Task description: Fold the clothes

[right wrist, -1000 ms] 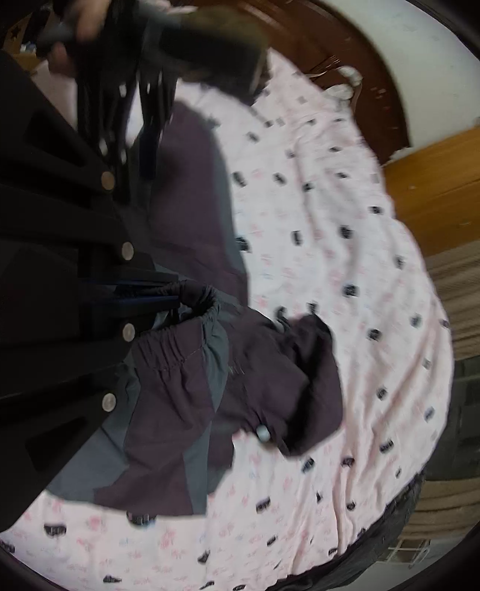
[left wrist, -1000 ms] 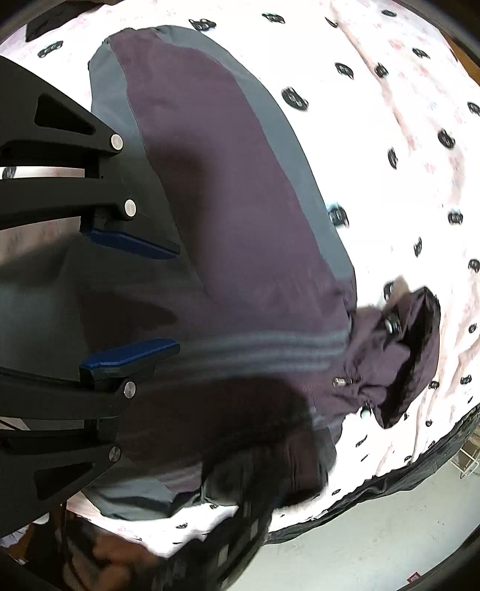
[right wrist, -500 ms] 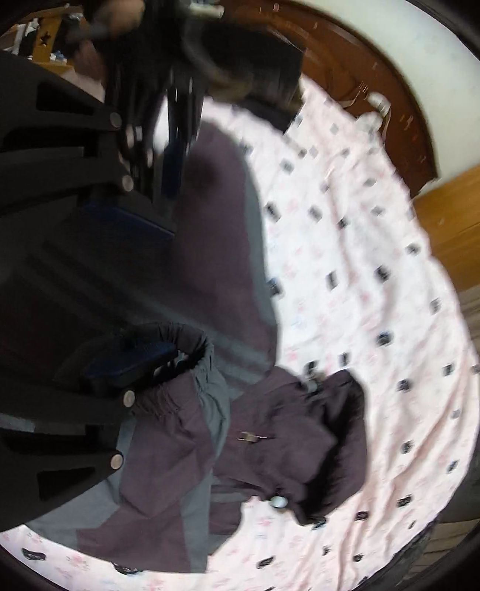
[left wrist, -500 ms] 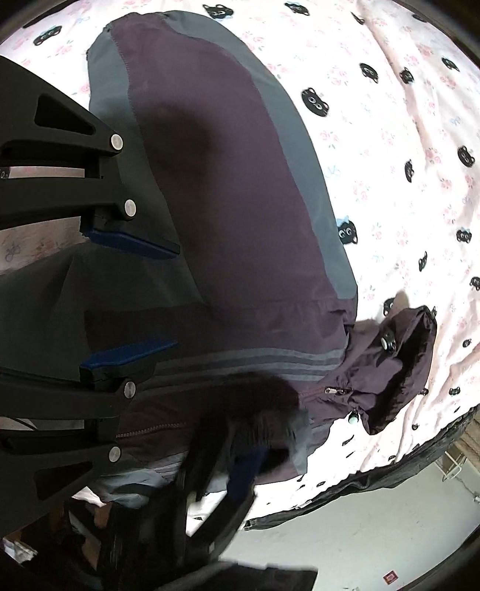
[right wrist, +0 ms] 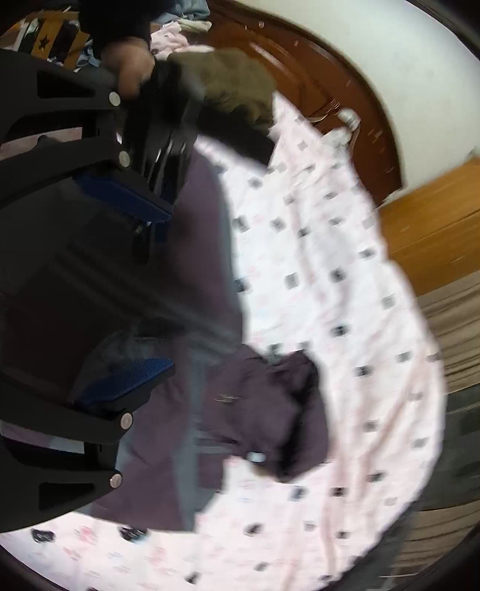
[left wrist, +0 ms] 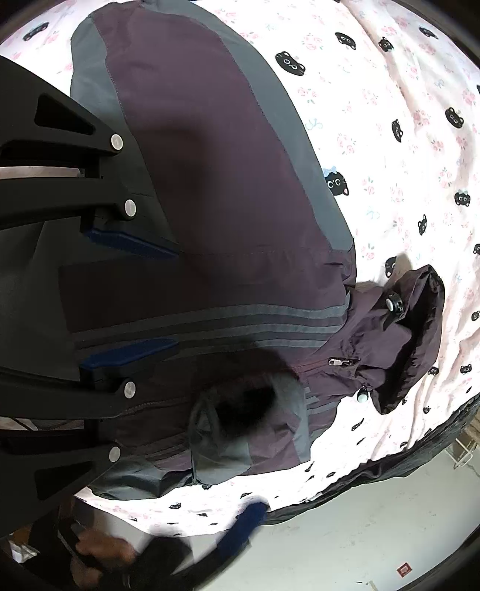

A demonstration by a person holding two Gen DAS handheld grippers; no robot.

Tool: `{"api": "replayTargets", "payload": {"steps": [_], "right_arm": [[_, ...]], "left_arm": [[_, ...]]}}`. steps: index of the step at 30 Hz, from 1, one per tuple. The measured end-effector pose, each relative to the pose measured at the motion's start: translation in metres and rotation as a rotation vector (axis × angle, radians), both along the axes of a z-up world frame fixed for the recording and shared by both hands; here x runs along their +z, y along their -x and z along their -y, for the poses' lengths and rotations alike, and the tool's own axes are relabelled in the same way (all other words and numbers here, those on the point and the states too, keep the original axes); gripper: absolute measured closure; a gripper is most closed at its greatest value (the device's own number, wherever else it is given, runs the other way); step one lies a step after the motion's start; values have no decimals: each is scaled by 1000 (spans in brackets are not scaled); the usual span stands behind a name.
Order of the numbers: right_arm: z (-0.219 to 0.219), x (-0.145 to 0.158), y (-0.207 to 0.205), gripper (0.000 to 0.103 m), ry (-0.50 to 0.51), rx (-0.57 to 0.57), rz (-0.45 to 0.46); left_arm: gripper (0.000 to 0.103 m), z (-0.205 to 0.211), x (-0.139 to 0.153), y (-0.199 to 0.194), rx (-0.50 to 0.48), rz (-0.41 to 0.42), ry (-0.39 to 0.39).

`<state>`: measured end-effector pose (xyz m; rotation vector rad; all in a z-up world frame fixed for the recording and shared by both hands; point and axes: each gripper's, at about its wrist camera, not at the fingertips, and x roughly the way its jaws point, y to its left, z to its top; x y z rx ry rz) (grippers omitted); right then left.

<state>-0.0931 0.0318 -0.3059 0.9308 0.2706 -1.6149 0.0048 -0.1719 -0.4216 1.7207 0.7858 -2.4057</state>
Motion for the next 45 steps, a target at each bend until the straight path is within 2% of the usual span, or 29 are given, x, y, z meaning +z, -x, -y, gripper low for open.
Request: {"api": "replayTargets", "payload": {"steps": [1, 2, 3, 4, 5, 8, 13, 17, 22, 27, 28, 29, 30, 32, 35, 39, 42, 45], "right_arm": [[-6, 3, 5, 33, 9, -17, 0], [-12, 5, 12, 55, 13, -37, 1], [-17, 0, 24, 85, -19, -78, 0], [-20, -6, 34, 98, -59, -108, -11], [-25, -16, 47, 102, -112, -135, -22], [-34, -38, 70, 102, -191, -178, -22], [-51, -65, 87, 102, -259, -233, 5], [-49, -83, 79, 102, -291, -180, 36], [-50, -99, 68, 102, -303, -150, 93], [-55, -106, 66, 102, -296, -151, 151], [-54, -108, 65, 102, -309, -142, 148], [-53, -109, 64, 102, -321, -133, 146], [-53, -111, 64, 102, -333, -125, 143], [-53, -111, 63, 102, -348, -112, 139], [-56, -103, 65, 101, -332, -116, 120], [-50, -115, 65, 102, -402, -114, 84], [-45, -123, 64, 102, -453, -112, 57], [-39, -118, 60, 102, -473, -113, 28]], "left_arm": [[63, -1, 2, 1, -4, -5, -6], [63, -3, 5, 3, -13, -15, -17], [63, -7, 9, 5, -26, -30, -29], [63, -10, 12, 8, -36, -41, -38], [63, -15, 14, 11, -48, -50, -50], [63, -33, 17, 25, -94, -78, -91], [63, -56, 8, 45, -129, -83, -143], [63, -59, 7, 53, -106, -95, -146], [63, -42, 10, 51, -14, -116, -139], [64, -41, -11, 61, -19, -69, -208], [68, -42, -16, 63, -20, -59, -215], [84, -43, -20, 65, -18, -51, -217], [91, -44, -23, 66, -14, -48, -215], [98, -44, -25, 65, -13, -45, -193], [99, -42, -29, 57, -15, -19, -157], [96, -27, -40, 45, 27, 11, -206], [91, -22, -42, 39, 48, 13, -232], [81, -17, -35, 30, 53, 16, -231]]}}
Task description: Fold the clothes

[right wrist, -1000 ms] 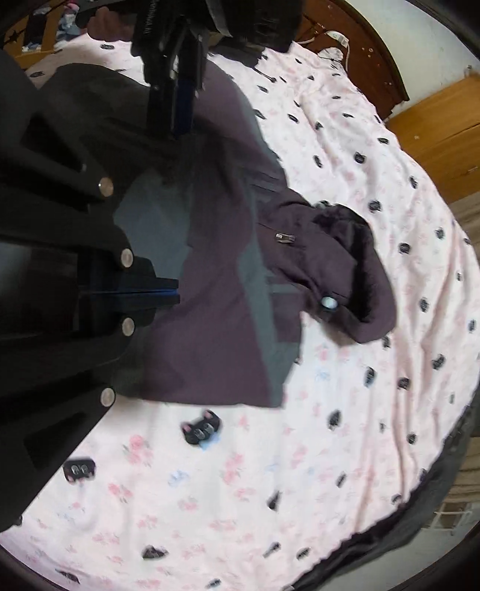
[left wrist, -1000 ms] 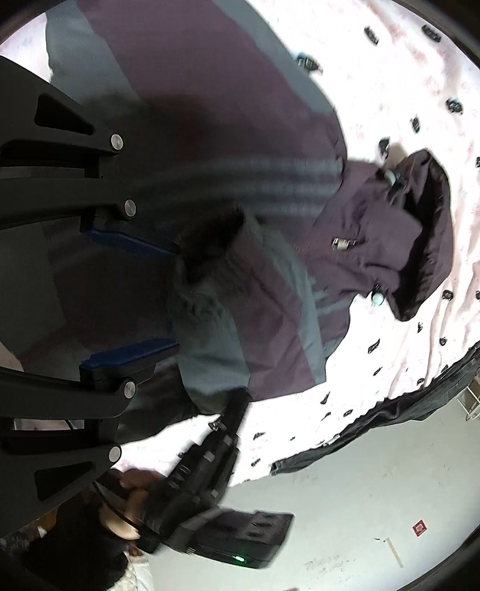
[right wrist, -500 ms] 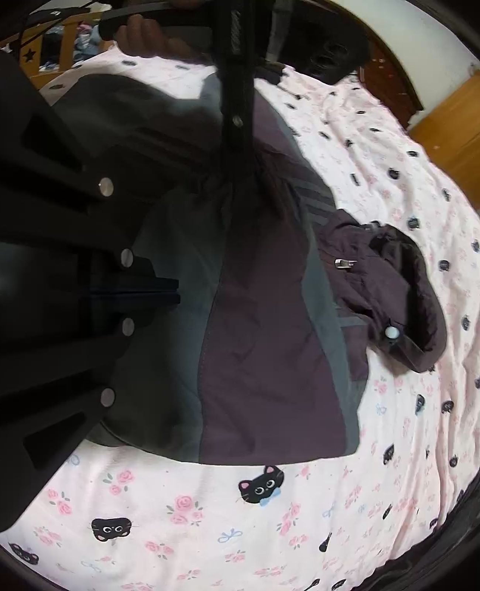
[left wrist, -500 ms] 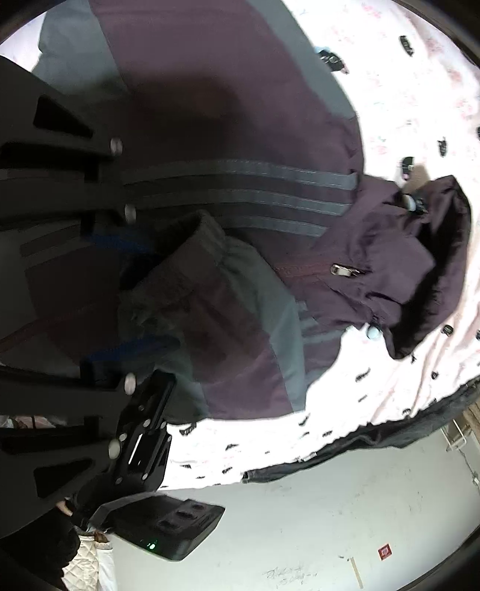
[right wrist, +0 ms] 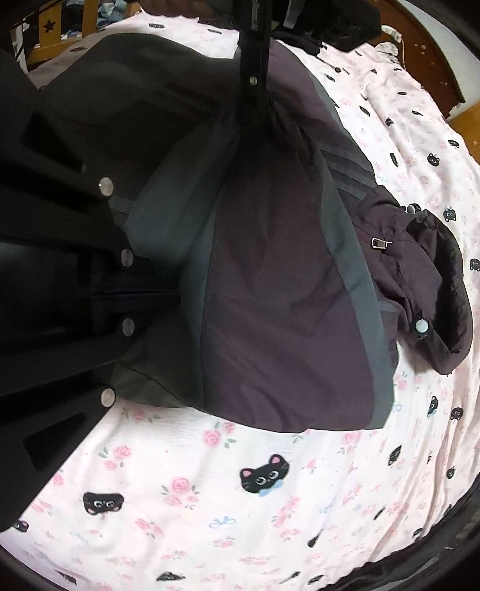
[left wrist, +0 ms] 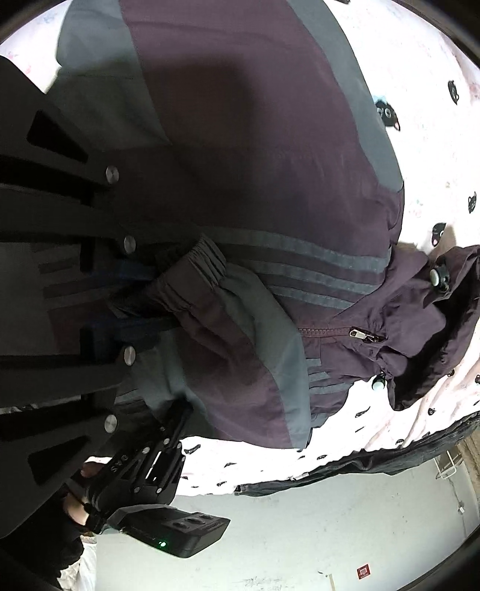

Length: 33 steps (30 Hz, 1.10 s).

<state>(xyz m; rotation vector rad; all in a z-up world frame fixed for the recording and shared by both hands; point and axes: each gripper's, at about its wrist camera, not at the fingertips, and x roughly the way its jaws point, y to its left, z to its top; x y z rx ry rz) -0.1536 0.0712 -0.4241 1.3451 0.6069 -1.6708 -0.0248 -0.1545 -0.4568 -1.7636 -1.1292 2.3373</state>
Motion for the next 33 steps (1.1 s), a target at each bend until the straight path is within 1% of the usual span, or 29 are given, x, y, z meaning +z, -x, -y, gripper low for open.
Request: {"api": "replayTargets", "payload": {"steps": [1, 2, 4, 6, 7, 8, 12, 14, 18, 21, 24, 26, 28, 30, 33], "right_arm": [[6, 3, -6, 102, 12, 13, 1], [13, 5, -11, 101, 23, 25, 2], [25, 11, -23, 99, 46, 51, 5], [38, 16, -34, 99, 69, 76, 7], [44, 19, -40, 99, 81, 89, 9], [51, 21, -46, 99, 92, 102, 10], [76, 32, -69, 98, 138, 153, 15], [89, 36, -80, 98, 156, 177, 18], [107, -2, -83, 98, 35, 171, 52], [108, 0, -88, 98, 26, 183, 30], [110, 2, -93, 98, 17, 195, 9], [111, 3, -96, 98, 11, 203, -5], [113, 3, -97, 98, 5, 207, -9], [116, 2, -99, 97, -1, 211, -13], [119, 2, -102, 97, -9, 216, -19]], "left_arm": [[72, 4, 3, -6, 8, 6, 5], [67, 8, 7, -14, 21, 14, 13], [64, 20, 14, -30, 52, 24, 21], [59, 36, 21, -53, 107, 15, 13], [54, 45, 24, -65, 139, 16, 19], [53, 55, 26, -78, 177, 24, 36], [52, 85, 26, -125, 321, 95, 117], [52, 101, 22, -147, 396, 132, 132], [52, 131, 9, -191, 544, 172, 99], [52, 147, -2, -217, 642, 178, 64], [52, 159, -20, -234, 736, 158, -21], [52, 165, -32, -239, 784, 135, -69], [52, 168, -38, -237, 811, 106, -91], [52, 169, -42, -230, 818, 84, -95], [52, 173, -40, -226, 815, 49, -91]]}}
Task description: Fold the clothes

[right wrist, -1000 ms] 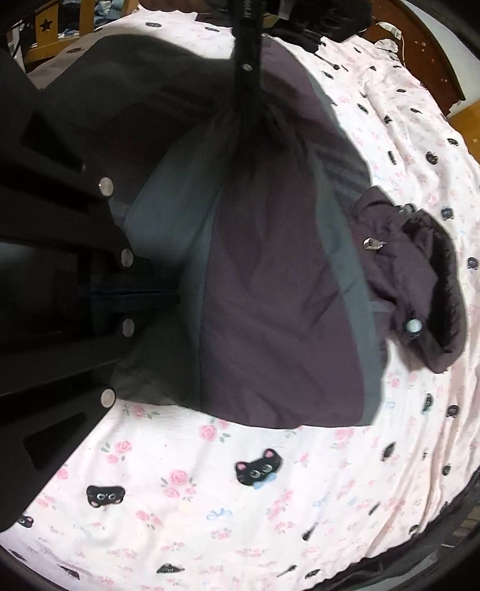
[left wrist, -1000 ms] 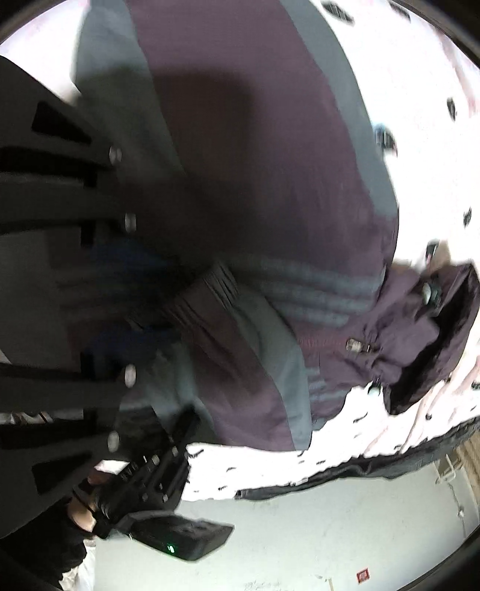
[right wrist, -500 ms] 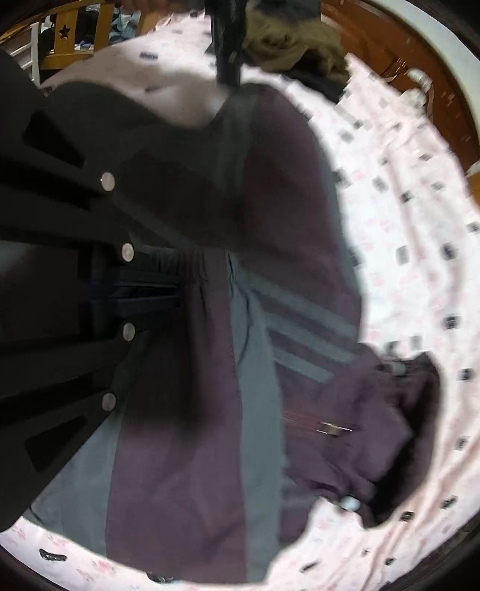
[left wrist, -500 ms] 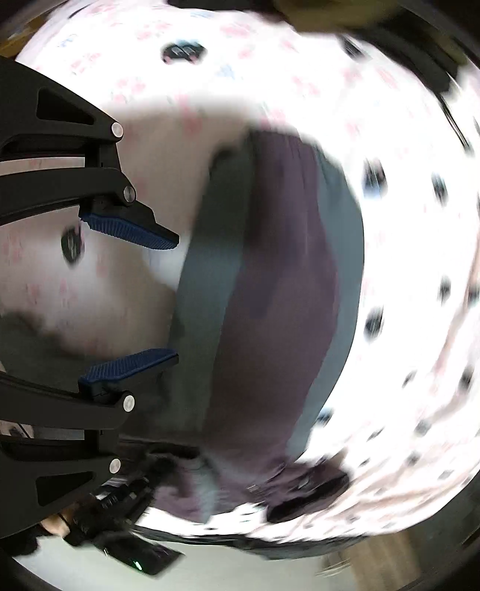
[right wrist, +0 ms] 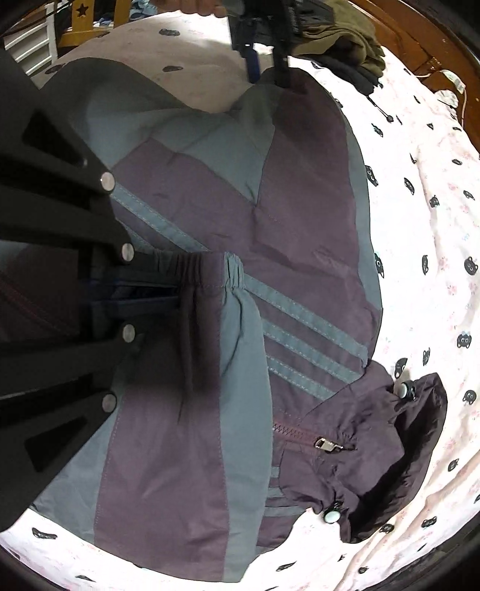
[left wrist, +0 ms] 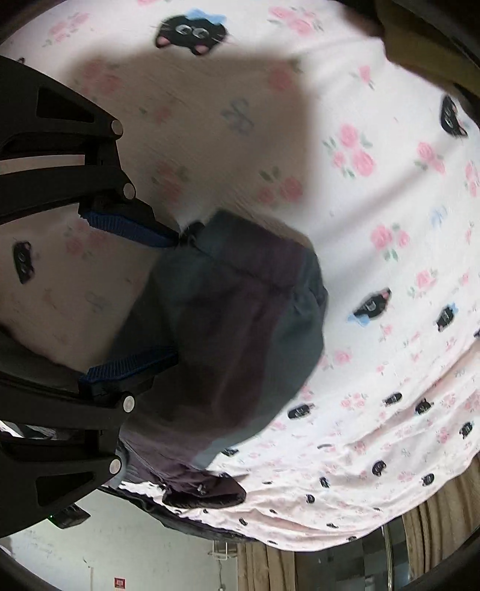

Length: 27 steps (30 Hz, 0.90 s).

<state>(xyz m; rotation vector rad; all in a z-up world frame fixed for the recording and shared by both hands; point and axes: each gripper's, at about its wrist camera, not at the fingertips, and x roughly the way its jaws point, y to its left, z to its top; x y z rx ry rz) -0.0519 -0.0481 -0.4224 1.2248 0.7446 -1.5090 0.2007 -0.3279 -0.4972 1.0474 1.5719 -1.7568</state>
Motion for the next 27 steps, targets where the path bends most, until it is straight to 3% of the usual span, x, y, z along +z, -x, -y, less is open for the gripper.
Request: {"api": "replayTargets", "payload": {"steps": [3, 6, 8, 11, 23, 26, 27], "right_arm": [[4, -1, -3, 97, -8, 5, -7], [7, -1, -5, 97, -16, 11, -14], [10, -2, -7, 97, -21, 15, -18], [7, 0, -4, 96, -14, 22, -9], [-3, 20, 10, 96, 64, 13, 88], [-11, 25, 14, 75, 82, 15, 86], [-13, 27, 15, 73, 88, 15, 85]], "left_arm": [[52, 5, 3, 5, 10, -27, 19], [62, 8, 4, 5, 21, -36, 28], [84, 8, 6, 4, 18, -41, 32], [97, 7, 14, 4, 6, -66, 61], [101, -3, 71, 46, -118, -128, 223], [101, -10, 82, 59, -155, -160, 239], [101, -14, 86, 64, -174, -168, 248]]}}
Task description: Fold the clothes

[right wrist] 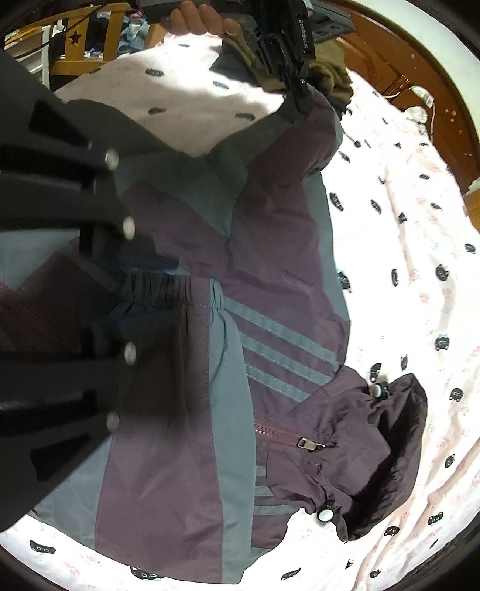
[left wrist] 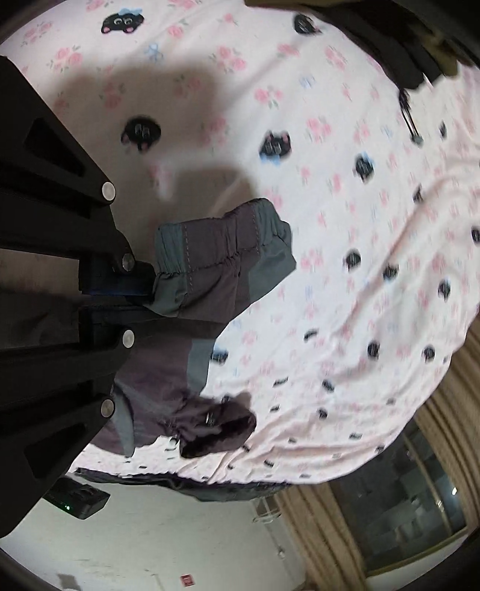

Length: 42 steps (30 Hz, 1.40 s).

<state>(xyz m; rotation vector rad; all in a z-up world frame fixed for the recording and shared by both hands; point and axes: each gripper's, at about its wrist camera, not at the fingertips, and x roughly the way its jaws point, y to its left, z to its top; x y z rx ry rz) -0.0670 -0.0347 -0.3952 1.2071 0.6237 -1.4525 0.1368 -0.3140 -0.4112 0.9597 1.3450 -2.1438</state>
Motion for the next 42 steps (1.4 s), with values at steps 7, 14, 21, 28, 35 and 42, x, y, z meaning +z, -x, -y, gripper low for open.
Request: {"api": "replayTargets", "payload": {"steps": [7, 14, 21, 28, 35, 42], "right_arm": [[-19, 13, 8, 73, 42, 1, -5], [-61, 18, 45, 73, 41, -83, 17], [-102, 16, 77, 73, 50, -162, 57], [-137, 13, 103, 73, 57, -229, 61], [-168, 13, 125, 73, 65, -287, 66], [-163, 33, 130, 73, 126, -269, 54]], "left_arm": [[101, -46, 34, 59, -238, -8, 99], [101, -131, 46, 138, -516, 7, 151], [102, -223, 19, 198, -618, 35, 148], [101, -258, -12, 226, -613, 87, 115], [85, -270, 7, 220, -652, 144, 192], [75, -261, 43, 176, -701, 146, 204]]}}
